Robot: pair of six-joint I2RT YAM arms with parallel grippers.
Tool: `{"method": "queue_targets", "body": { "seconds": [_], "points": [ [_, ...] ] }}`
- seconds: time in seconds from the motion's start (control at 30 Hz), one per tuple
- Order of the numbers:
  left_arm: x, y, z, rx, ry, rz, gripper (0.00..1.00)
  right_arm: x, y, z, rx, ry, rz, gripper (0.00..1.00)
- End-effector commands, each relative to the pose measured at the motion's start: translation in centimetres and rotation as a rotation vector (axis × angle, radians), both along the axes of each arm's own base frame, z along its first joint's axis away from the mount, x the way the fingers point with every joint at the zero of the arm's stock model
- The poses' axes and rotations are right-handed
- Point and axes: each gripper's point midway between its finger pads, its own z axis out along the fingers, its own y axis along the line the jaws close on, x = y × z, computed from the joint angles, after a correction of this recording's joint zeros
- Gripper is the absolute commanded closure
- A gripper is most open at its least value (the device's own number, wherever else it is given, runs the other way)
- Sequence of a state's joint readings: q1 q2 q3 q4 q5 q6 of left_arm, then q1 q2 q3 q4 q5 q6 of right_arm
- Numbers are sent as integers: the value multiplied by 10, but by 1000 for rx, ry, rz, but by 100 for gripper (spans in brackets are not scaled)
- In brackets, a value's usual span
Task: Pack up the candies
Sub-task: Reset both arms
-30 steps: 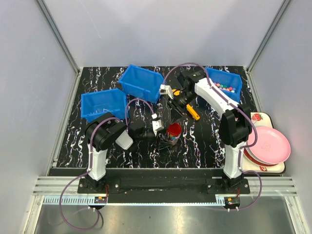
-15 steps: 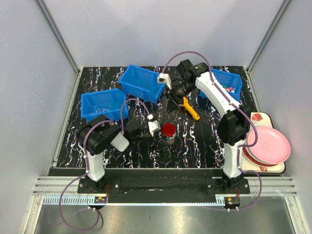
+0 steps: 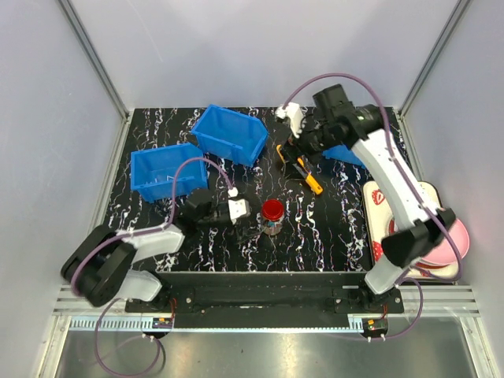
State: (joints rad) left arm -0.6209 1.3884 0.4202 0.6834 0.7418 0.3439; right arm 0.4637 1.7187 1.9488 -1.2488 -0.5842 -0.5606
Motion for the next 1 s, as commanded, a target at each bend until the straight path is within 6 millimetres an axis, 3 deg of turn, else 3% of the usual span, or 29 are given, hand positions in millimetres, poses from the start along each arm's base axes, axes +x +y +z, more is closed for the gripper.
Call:
{"method": "queue_targets", "body": {
  "seconds": [0.0, 0.03, 0.07, 0.1, 0.13, 0.17, 0.2, 0.23, 0.27, 0.33, 0.37, 0.4, 0.47, 0.5, 0.53, 0.57, 0.6, 0.67, 0.7, 0.73, 0.97],
  "points": [
    [-4, 22, 5, 119, -50, 26, 1, 17, -39, 56, -22, -296, -223, 0],
    [-2, 26, 18, 117, -82, 47, 1, 23, -47, 66, -29, -351, -283, 0],
    [-4, 33, 15, 144, -18, 61, 1, 23, -54, 69, -36, -374, -319, 0],
    [2, 33, 34, 136, -12, 67, 1, 18, -62, 83, -23, -423, -348, 0],
    [6, 39, 40, 157, 4, 81, 1, 23, -70, 88, -28, -462, -401, 0],
    [2, 48, 33, 221, 66, 100, 1, 22, -74, 93, -20, -488, -427, 0],
    [16, 48, 58, 213, 40, 140, 1, 14, -81, 108, 8, -538, -455, 0],
    [24, 54, 65, 226, 47, 179, 1, 20, -86, 121, 31, -606, -494, 0],
    [31, 68, 71, 231, 94, 231, 1, 21, -91, 114, 17, -621, -512, 0],
    [52, 78, 115, 163, 84, 307, 1, 27, -113, 137, 15, -761, -609, 0],
    [62, 96, 122, 158, 147, 385, 1, 29, -119, 131, -13, -782, -631, 0],
    [75, 104, 159, 116, 110, 425, 1, 28, -127, 138, -17, -823, -664, 0],
    [94, 133, 187, 69, 156, 584, 1, 35, -144, 149, -38, -906, -756, 0],
    [99, 144, 220, 24, 105, 637, 1, 31, -155, 157, -36, -941, -810, 0],
    [105, 161, 236, 5, 73, 717, 1, 32, -158, 164, -7, -965, -848, 0],
    [106, 168, 251, -22, 44, 760, 1, 29, -159, 169, 16, -981, -856, 0],
    [101, 182, 281, -59, -33, 834, 1, 19, -156, 180, 74, -1005, -831, 0],
    [93, 191, 312, -115, -117, 879, 1, 10, -151, 180, 117, -1022, -782, 0],
    [85, 197, 333, -148, -162, 901, 1, -1, -152, 199, 199, -1075, -785, 0],
    [83, 201, 342, -156, -162, 923, 1, -2, -151, 191, 225, -1066, -796, 0],
    [74, 217, 382, -216, -201, 1012, 1, -15, -168, 207, 299, -1068, -911, 0]
  ]
}}
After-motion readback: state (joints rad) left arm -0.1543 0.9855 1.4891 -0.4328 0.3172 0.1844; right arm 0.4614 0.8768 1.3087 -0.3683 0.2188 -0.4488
